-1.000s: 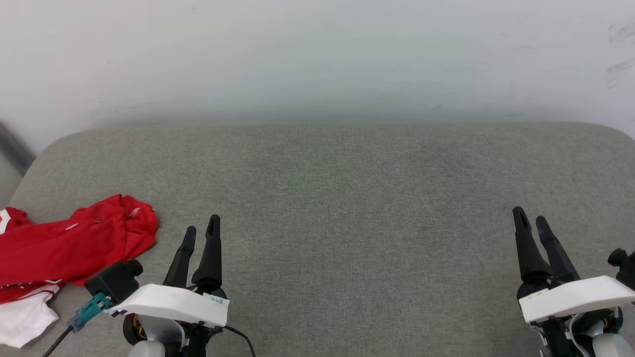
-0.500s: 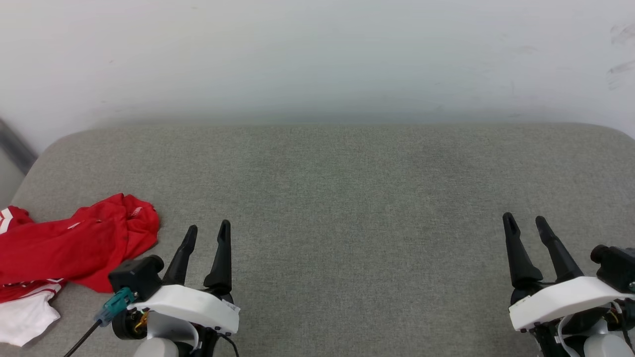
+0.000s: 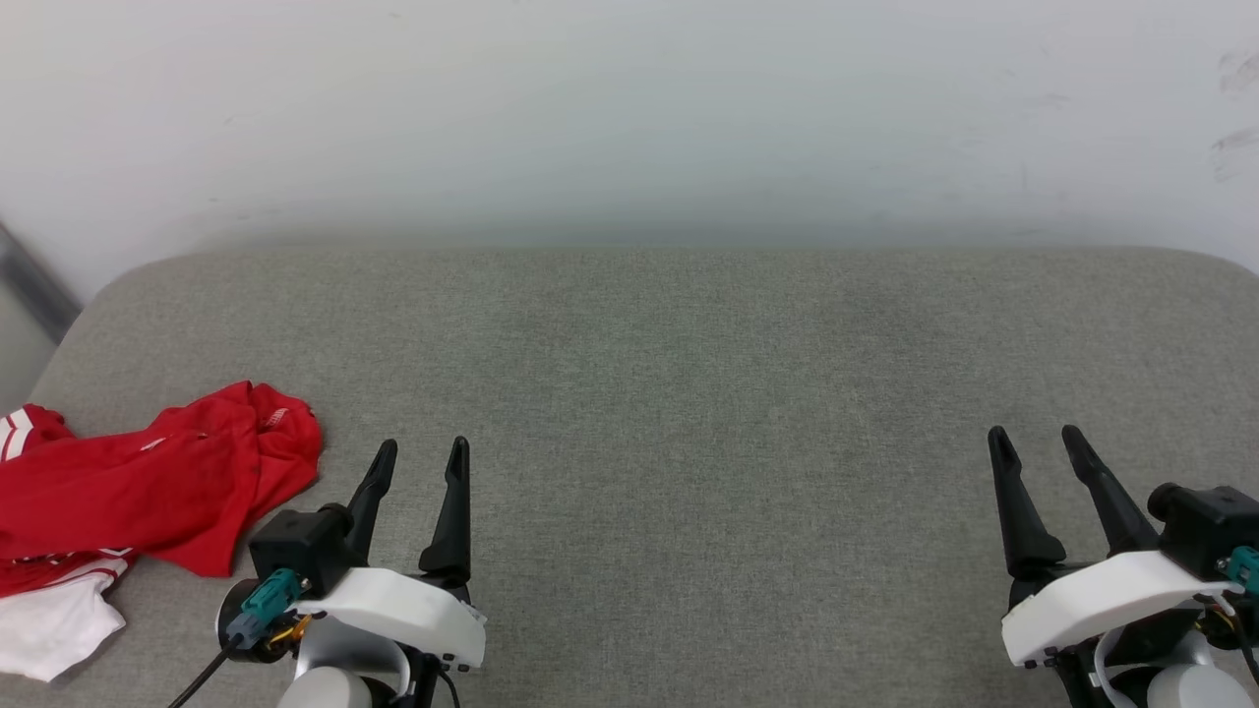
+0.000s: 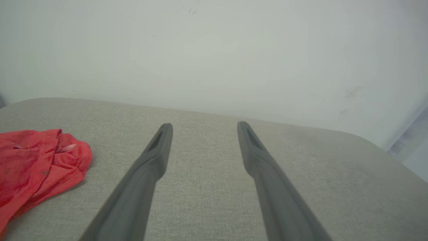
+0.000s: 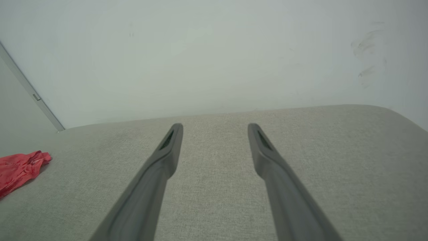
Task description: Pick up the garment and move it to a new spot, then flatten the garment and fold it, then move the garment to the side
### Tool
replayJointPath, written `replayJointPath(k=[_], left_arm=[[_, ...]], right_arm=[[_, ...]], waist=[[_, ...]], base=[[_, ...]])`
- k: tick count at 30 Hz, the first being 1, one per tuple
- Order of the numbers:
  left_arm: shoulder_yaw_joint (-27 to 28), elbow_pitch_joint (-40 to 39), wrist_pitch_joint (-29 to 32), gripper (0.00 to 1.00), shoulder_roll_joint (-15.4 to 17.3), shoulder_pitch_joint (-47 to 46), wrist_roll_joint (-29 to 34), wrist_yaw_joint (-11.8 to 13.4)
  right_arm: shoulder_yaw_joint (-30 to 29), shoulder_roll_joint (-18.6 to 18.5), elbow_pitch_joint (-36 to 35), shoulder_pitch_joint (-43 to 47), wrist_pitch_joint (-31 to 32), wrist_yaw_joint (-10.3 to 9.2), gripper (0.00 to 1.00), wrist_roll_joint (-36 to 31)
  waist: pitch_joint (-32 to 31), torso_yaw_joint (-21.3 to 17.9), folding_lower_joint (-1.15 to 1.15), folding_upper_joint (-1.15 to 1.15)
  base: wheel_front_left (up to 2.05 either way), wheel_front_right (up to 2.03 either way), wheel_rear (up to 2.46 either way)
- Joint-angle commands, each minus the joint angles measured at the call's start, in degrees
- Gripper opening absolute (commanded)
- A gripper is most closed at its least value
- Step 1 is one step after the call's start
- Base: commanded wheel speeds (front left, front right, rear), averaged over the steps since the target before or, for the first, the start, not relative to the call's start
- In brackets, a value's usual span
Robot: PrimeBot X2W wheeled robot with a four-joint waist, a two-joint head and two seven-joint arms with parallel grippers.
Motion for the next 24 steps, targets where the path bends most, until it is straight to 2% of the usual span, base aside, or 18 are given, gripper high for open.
replayJointPath(k=[1,10,24], left_arm=[[-0.34,-0.28,-0.58,1.00,0.46,-1.29,1.42,0.36],[-1.02,0.29,-1.77,1.00,0.37,-1.39,4.88,0.45],[-0.80,1.62,-3.37,1.00,-0.77,-1.50,7.91,-1.16]], right_arm=[[0.09,0.04,-0.84,0.10,0.07,0.00,1.00,-1.52],[-0.31,0.47,-1.91,0.59,0.61,0.00,1.00,-6.28],[-0.93,1.34,-2.96,1.27,0.20,-0.01,1.00,-11.60]], waist=[[-0.02,0.05,-0.01,0.00],[-0.05,0.26,-0.01,0.00],[-0.08,0.51,-0.01,0.00]], base=[[0.00,0.00,0.00],[0.00,0.00,0.00],[0.00,0.00,0.00]])
